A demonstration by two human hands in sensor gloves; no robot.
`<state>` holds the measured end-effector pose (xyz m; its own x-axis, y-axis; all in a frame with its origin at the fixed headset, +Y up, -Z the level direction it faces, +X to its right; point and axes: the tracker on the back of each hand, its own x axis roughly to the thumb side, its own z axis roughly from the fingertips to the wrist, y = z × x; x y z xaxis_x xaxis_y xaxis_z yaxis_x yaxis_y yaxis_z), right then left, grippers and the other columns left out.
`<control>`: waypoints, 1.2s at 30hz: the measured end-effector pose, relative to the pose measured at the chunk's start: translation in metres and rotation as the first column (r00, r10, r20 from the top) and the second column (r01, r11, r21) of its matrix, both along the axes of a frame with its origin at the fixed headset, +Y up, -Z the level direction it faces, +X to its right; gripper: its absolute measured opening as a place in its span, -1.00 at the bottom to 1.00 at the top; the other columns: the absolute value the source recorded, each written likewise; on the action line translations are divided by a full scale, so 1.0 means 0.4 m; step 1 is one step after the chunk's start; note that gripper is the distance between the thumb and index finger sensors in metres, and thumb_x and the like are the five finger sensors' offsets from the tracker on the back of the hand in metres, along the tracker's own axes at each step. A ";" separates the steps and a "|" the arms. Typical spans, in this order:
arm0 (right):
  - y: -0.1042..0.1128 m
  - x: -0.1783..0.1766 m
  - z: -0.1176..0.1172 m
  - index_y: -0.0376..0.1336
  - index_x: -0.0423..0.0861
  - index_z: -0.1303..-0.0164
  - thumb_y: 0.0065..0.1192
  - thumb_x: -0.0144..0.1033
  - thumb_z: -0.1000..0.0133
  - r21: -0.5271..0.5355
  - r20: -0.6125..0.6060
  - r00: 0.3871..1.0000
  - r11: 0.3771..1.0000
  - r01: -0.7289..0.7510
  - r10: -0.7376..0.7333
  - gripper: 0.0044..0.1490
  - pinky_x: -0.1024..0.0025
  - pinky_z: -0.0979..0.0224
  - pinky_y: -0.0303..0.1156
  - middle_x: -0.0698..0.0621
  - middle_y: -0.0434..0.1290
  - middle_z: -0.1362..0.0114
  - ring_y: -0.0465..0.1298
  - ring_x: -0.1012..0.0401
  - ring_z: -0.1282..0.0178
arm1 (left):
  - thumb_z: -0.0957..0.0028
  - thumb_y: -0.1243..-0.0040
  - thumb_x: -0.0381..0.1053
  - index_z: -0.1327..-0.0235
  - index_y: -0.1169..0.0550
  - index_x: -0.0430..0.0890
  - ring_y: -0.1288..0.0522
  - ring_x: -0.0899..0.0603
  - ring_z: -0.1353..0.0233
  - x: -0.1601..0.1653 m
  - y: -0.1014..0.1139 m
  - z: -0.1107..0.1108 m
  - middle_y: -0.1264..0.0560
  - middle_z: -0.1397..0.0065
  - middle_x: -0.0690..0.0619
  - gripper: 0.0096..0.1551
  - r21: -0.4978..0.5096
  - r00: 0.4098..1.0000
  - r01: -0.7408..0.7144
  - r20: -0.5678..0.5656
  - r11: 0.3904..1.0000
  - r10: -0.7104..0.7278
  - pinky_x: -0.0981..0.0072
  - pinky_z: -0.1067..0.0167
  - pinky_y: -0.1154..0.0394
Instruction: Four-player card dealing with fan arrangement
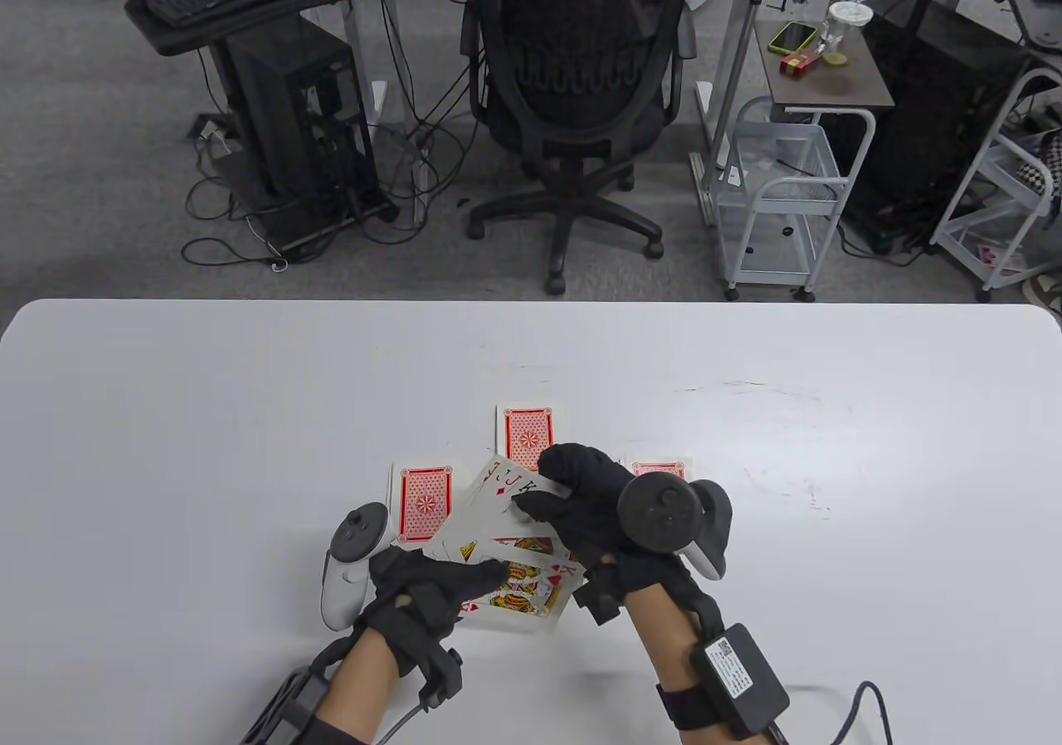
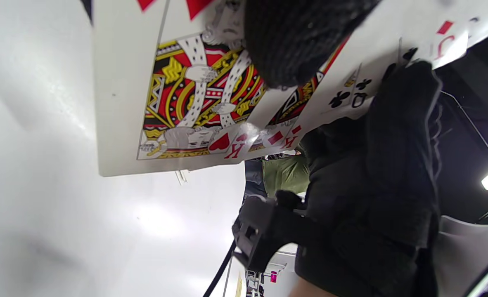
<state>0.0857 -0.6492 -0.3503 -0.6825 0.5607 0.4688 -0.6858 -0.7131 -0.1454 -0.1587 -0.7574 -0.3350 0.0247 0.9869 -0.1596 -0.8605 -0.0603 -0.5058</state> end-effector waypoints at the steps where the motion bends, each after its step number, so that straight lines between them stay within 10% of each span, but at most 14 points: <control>1: 0.004 -0.002 0.003 0.32 -0.03 -0.24 0.53 0.00 0.00 0.009 0.008 1.000 1.000 -0.008 0.008 -0.33 -0.28 -0.24 0.39 0.02 0.47 -0.21 0.64 0.09 -0.01 | -0.08 -0.36 -0.11 -0.37 -0.45 0.27 -0.64 -0.19 -0.35 -0.001 0.000 0.001 -0.56 -0.42 0.16 -0.41 -0.002 1.000 0.000 -0.015 1.000 0.000 -0.03 -0.23 -0.60; 27: 0.027 0.037 -0.006 0.28 -0.12 -0.25 0.32 -0.28 -0.10 0.068 0.024 0.998 0.996 0.053 -0.055 -0.48 -0.24 -0.24 0.42 -0.04 0.54 -0.18 0.72 0.03 -0.09 | -0.07 -0.38 -0.11 -0.35 -0.46 0.25 -0.67 -0.18 -0.31 -0.010 0.002 -0.003 -0.58 -0.39 0.16 -0.42 -0.011 0.999 -0.003 -0.032 1.000 0.003 0.00 -0.21 -0.62; 36: 0.049 0.148 -0.014 0.25 -0.07 -0.26 0.27 -0.32 -0.07 0.113 0.059 0.934 0.932 0.343 -0.351 -0.48 -0.18 -0.21 0.44 -0.01 0.50 -0.20 0.72 0.07 -0.01 | -0.07 -0.38 -0.12 -0.35 -0.47 0.24 -0.67 -0.18 -0.31 -0.043 0.000 -0.010 -0.58 -0.38 0.17 -0.42 -0.022 0.996 -0.051 -0.080 0.998 0.049 -0.01 -0.22 -0.61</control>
